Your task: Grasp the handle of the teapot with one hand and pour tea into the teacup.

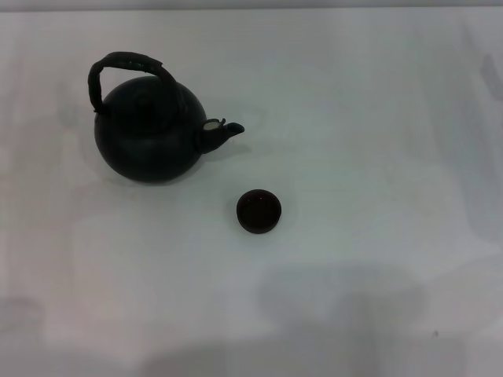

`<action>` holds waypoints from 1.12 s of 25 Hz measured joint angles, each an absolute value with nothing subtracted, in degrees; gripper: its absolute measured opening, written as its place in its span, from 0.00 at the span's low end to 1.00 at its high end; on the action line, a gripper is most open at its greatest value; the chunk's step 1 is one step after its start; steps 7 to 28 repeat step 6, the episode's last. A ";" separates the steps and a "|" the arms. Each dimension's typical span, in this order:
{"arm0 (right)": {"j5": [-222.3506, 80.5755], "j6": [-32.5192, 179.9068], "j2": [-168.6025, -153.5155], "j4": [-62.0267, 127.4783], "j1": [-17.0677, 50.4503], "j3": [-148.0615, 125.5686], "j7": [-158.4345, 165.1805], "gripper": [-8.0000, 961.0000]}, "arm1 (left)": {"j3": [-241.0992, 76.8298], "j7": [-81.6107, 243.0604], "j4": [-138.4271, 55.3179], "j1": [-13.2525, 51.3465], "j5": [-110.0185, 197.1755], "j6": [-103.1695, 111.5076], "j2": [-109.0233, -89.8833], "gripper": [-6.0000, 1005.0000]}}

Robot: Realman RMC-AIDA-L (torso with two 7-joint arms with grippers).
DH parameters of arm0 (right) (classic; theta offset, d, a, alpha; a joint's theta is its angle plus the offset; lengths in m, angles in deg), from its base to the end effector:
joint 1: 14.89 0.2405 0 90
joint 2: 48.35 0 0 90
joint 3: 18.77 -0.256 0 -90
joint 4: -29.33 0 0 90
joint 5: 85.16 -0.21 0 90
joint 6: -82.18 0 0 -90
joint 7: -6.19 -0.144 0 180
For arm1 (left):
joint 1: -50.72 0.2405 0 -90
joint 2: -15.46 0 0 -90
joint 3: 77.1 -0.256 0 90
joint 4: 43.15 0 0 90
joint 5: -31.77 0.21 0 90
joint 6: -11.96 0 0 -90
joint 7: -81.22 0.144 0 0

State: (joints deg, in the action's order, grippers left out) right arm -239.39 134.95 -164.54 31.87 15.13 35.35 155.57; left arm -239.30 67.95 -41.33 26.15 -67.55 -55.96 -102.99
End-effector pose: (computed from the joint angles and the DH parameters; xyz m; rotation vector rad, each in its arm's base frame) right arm 0.3748 0.3592 0.0235 -1.4770 0.8989 0.6633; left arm -0.3888 0.3112 0.0389 -1.2289 -0.7105 -0.6374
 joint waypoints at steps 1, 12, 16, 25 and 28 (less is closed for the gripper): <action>-239.39 134.93 -164.54 31.82 15.20 35.39 155.59 0.86 | -239.29 67.95 -41.33 26.44 -67.55 -55.99 -103.12 0.80; -239.39 135.12 -164.54 32.14 15.27 35.18 155.51 0.86 | -239.26 68.19 -41.42 26.95 -67.56 -55.82 -103.34 0.80; -239.39 135.12 -164.54 32.14 15.27 35.18 155.51 0.86 | -239.26 68.19 -41.42 26.95 -67.56 -55.82 -103.34 0.80; -239.39 135.12 -164.54 32.14 15.27 35.18 155.51 0.86 | -239.26 68.19 -41.42 26.95 -67.56 -55.82 -103.34 0.80; -239.39 135.12 -164.54 32.14 15.27 35.18 155.51 0.86 | -239.26 68.19 -41.42 26.95 -67.56 -55.82 -103.34 0.80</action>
